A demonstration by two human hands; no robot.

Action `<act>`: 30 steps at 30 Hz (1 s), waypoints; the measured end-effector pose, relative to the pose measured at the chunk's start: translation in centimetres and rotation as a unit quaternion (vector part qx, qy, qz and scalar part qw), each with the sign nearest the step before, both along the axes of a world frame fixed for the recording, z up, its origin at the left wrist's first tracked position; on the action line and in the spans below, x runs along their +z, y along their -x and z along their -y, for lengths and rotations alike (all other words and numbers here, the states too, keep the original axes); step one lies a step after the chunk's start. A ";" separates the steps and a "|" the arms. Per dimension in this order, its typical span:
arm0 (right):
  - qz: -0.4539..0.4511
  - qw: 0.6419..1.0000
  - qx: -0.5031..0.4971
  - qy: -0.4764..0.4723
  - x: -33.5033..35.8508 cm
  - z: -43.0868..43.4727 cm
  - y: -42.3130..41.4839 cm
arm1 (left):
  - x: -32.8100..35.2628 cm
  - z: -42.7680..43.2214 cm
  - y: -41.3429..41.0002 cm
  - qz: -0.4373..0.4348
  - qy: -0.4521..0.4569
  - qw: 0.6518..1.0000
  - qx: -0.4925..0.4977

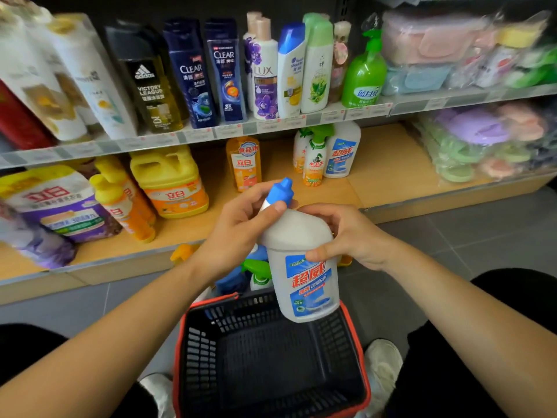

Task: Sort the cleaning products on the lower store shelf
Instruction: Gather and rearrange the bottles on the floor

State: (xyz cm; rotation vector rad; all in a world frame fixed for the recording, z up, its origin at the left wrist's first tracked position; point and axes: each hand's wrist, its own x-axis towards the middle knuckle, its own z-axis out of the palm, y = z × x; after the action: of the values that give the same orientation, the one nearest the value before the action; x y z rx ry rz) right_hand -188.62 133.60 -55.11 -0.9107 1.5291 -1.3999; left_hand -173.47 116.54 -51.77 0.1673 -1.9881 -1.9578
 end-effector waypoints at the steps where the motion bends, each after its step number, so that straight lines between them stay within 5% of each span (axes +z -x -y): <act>1: -0.003 1.000 -0.001 -0.002 -0.1 0.2 -0.4 | -0.1 0.3 -0.3 0.000 0.008 1.000 0.007; 7: -0.133 0.989 -0.058 -0.023 -0.2 1.6 -2.7 | -0.8 1.3 -1.1 0.005 0.216 0.973 0.083; 11: -0.212 0.975 -0.059 -0.036 -0.2 2.0 -3.7 | -1.0 1.3 -1.1 0.016 0.223 0.970 0.091; 21: -0.095 0.995 -0.022 -0.020 -0.4 1.6 -3.1 | 1.0 2.1 -1.0 0.038 -0.017 0.997 -0.061; 30: -0.124 0.990 -0.065 -0.016 -0.2 1.9 -2.7 | -0.8 1.2 0.0 -0.012 0.190 0.978 0.086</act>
State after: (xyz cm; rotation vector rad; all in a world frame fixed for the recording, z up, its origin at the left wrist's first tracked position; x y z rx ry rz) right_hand -185.93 131.68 -55.28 -1.0113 1.8189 -1.3889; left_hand -173.47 115.35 -52.57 0.2098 -2.2060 -1.4375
